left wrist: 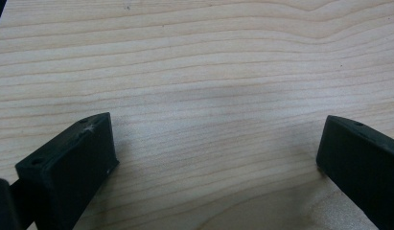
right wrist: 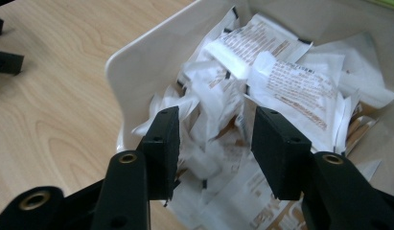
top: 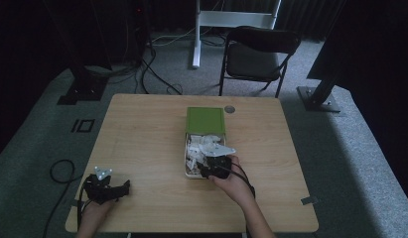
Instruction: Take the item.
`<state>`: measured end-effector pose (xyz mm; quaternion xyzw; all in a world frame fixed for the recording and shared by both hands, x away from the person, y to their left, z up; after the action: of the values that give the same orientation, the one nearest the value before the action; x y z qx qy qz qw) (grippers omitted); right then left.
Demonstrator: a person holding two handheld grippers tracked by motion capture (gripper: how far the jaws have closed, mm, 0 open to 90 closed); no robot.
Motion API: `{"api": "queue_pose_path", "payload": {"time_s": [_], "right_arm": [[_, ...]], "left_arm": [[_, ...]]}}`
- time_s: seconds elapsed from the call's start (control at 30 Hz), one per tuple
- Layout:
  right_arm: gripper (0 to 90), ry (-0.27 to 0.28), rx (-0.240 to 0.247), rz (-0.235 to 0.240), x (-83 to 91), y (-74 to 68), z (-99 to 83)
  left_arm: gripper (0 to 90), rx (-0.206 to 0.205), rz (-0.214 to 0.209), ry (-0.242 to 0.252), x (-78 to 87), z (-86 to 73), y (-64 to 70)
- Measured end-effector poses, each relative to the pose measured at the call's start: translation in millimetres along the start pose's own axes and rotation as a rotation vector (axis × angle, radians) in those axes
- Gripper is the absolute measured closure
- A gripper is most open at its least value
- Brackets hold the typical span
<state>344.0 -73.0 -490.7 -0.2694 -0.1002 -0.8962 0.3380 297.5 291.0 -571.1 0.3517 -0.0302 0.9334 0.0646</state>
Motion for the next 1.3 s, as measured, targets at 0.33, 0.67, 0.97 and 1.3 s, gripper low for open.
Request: {"api": "queue_pose_path", "payload": {"time_s": [0.33,0.67,0.97,1.3], "right_arm": [[52.8,-0.006,-0.006,-0.015,-11.5,2.2,7.3],[63.6,-0.015,-0.010,-0.045,-18.7,6.9,9.0],[78.6,0.002,-0.004,-0.014,-8.9,11.3,12.8],[78.7,0.059,-0.019,0.020,9.2,11.4,29.6]], "left_arm": [[0.6,0.002,0.000,0.001,-0.1,0.0,0.1],[0.6,0.001,0.000,0.000,0.0,0.0,0.0],[0.6,-0.001,0.000,0.000,0.0,0.0,-0.1],[0.7,-0.001,0.000,-0.001,0.1,0.1,-0.1]]}}
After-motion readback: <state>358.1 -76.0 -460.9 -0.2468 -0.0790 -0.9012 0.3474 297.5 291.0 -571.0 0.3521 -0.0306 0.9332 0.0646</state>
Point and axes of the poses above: each handheld gripper's, and its own axes: x roughly backward along the jaws, z roughly out of its top, y roughly to its right, the point moved 3 cm from there along -x, roughly forward along the jaws, and after that the axes turned 5 degrees about y, right-handed, at the moved point
